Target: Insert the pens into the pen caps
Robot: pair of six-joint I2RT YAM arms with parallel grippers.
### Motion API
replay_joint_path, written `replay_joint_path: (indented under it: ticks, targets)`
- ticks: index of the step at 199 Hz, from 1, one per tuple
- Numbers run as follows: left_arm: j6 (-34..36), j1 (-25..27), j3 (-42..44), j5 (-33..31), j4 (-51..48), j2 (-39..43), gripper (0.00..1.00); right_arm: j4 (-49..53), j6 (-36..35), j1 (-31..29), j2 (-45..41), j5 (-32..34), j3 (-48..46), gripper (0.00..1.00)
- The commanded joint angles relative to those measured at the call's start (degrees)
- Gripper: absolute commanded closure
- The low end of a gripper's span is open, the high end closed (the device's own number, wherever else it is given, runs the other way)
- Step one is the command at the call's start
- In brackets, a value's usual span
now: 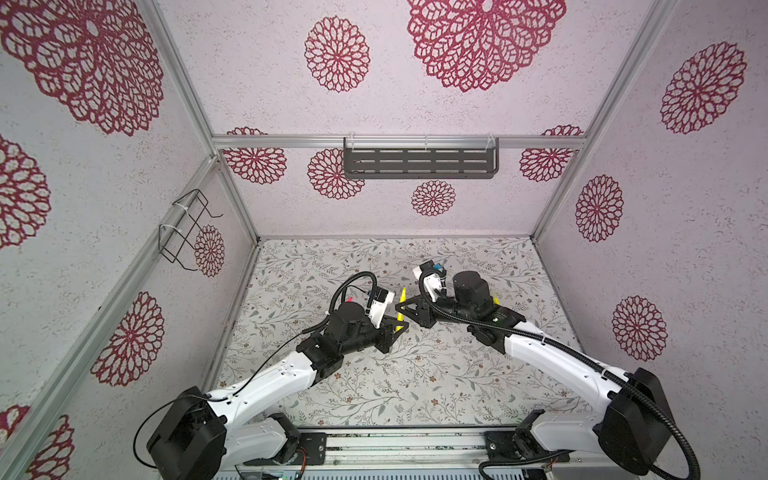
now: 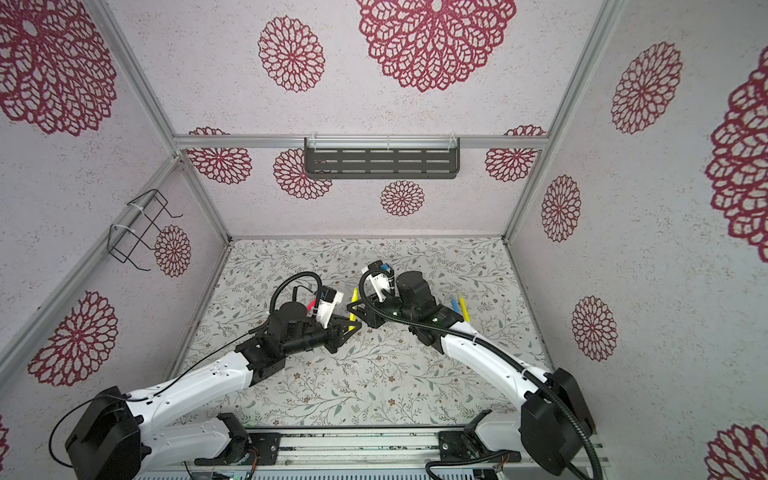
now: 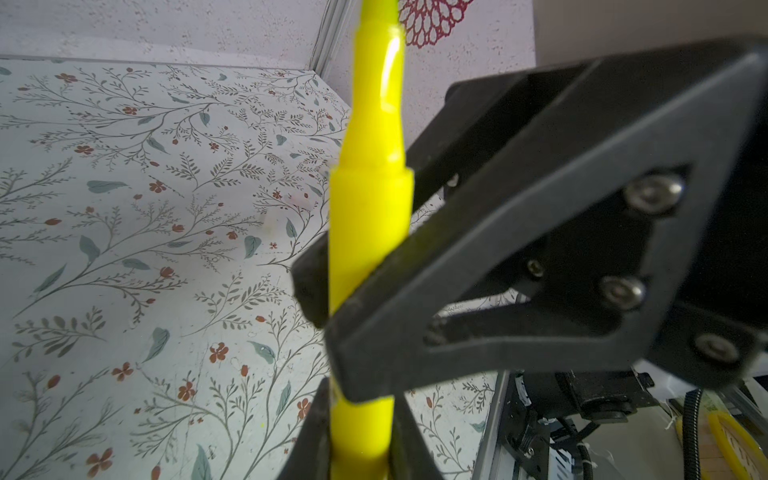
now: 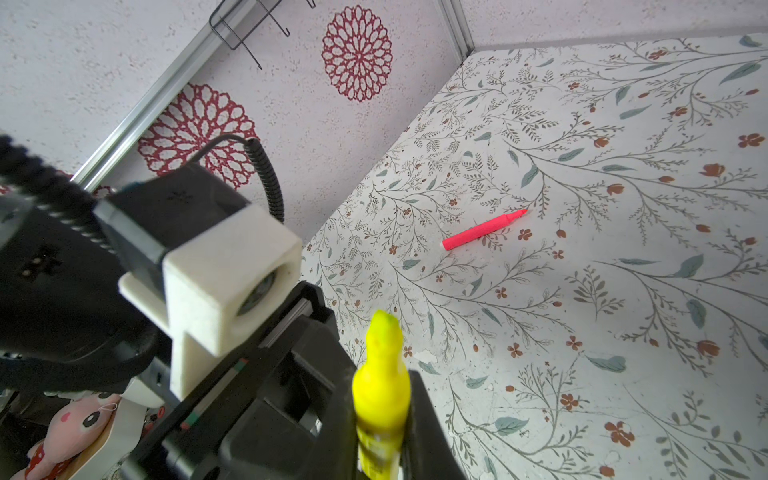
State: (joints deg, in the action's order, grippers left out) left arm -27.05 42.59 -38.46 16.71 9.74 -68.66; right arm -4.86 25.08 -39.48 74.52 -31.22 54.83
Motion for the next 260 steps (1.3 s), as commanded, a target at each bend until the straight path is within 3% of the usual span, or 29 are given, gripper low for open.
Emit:
replay_joint_path:
  ticks: [1, 15, 30, 106, 161, 206, 233, 260]
  targets:
    - [-0.2, -0.6, 0.0, -3.3, -1.2, 0.7, 1.00, -1.2, -1.1, -0.2, -2.3, 1.5, 1.3, 0.71]
    - [-0.5, -1.1, -0.4, -6.1, -3.6, 0.5, 1.00, -0.8, -1.1, -0.2, -2.6, 1.8, 1.4, 0.60]
    - [-1.5, -1.9, -0.1, -8.2, -4.7, 0.4, 1.00, 0.4, -1.8, -0.1, -3.2, 3.1, 1.6, 0.55]
    - [-3.8, -5.2, 3.0, -14.4, -7.4, 4.3, 1.00, 14.5, -3.1, 1.6, -4.5, 19.3, 6.2, 0.50]
    - [-3.6, -5.3, 2.6, -16.2, -10.1, 4.3, 1.00, 26.6, 7.9, 9.4, 3.1, 30.3, 11.0, 0.50]
    - [-3.8, -5.3, 3.2, -16.5, -10.8, 5.0, 1.00, 41.7, 19.2, 10.6, 11.9, 48.7, 20.6, 0.50]
    - [-3.8, -5.3, 3.4, -16.4, -10.7, 5.2, 1.00, 49.9, 22.4, 10.6, 19.8, 52.3, 28.8, 0.51]
    - [-4.1, -5.2, 3.6, -16.4, -10.7, 5.8, 1.00, 53.5, 24.9, 11.0, 26.9, 50.7, 34.8, 0.53]
